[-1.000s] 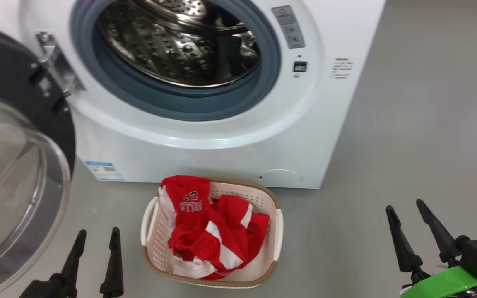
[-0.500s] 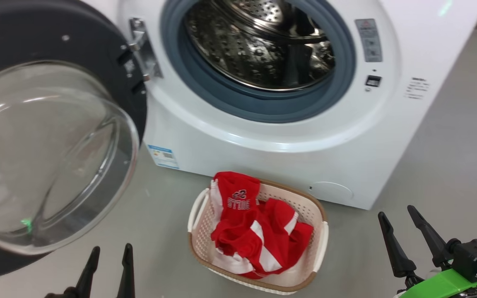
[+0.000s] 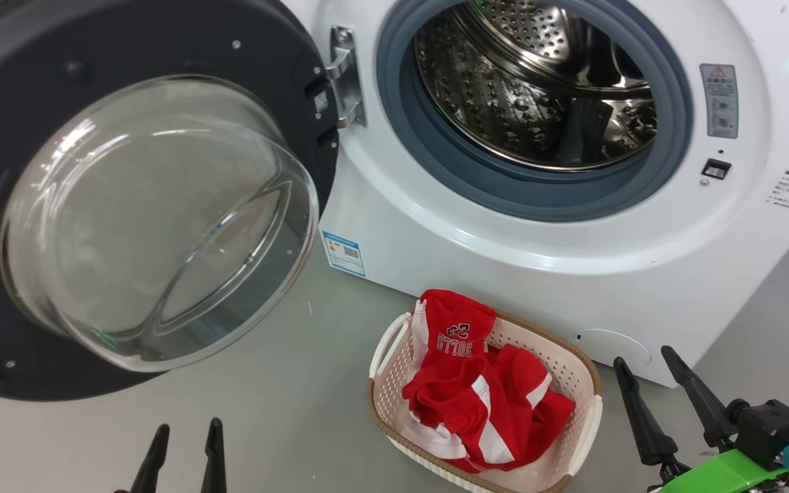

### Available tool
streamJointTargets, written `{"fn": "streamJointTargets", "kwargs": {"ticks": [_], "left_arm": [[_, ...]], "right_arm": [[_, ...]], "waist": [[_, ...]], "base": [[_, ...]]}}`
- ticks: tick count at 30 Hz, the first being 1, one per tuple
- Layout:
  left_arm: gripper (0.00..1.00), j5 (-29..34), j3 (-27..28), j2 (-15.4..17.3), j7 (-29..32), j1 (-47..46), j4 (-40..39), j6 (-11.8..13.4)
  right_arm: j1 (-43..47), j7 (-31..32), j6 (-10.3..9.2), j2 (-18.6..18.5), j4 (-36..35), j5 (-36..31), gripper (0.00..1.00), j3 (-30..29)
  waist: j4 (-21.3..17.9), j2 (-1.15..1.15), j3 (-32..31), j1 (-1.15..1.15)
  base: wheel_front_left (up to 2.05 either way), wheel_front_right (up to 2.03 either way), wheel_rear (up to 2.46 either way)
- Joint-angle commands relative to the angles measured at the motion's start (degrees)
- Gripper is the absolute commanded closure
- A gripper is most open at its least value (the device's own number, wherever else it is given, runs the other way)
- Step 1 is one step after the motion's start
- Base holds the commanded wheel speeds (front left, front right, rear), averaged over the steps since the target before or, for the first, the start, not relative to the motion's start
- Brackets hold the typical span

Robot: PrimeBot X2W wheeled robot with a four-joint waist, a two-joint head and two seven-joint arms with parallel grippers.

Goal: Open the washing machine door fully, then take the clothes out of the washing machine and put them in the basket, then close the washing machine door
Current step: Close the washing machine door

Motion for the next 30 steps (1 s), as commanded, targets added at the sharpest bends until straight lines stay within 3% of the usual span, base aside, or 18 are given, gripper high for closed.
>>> {"fn": "streamJointTargets", "kwargs": {"ticks": [1,18,19,20,21,30], "left_arm": [[0.00,-0.3,1.8,0.4,-0.4,-0.5,-1.8,0.5],[0.00,-2.5,1.5,0.4,-0.4,0.5,-4.3,1.9],[0.37,-3.3,1.7,0.4,-0.4,0.3,-4.7,1.8],[0.80,-4.1,1.9,0.4,-0.4,0.0,-5.2,1.6],[1.00,-4.8,2.3,0.4,-0.4,-0.5,-5.9,1.4],[1.00,-5.2,10.7,0.4,-0.4,-9.3,-17.6,-2.7]], "right_arm": [[-0.6,-0.4,0.36,-0.9,-1.0,0.3,0.00,1.3],[-1.6,-0.4,0.36,-1.3,-0.5,0.7,0.00,2.5],[-1.6,-0.4,0.36,-1.3,-0.5,0.7,0.00,2.4],[-1.5,-0.4,0.36,-1.3,-0.6,0.7,0.00,2.4],[-1.4,-0.4,0.36,-1.3,-0.6,0.7,0.00,2.3],[-0.6,-0.4,0.36,-1.4,-1.5,0.2,0.00,1.2]], "waist": [[0.9,0.00,-0.4,0.00],[1.2,0.00,0.1,0.00],[1.2,0.00,0.1,0.00],[1.1,0.00,0.1,0.00],[1.1,0.00,0.1,0.00],[1.1,0.00,1.2,0.00]], "base": [[0.00,0.00,0.00],[0.00,0.00,0.00],[0.00,0.00,0.00],[0.00,0.00,0.00],[0.00,0.00,0.00],[0.00,0.00,0.00]]}}
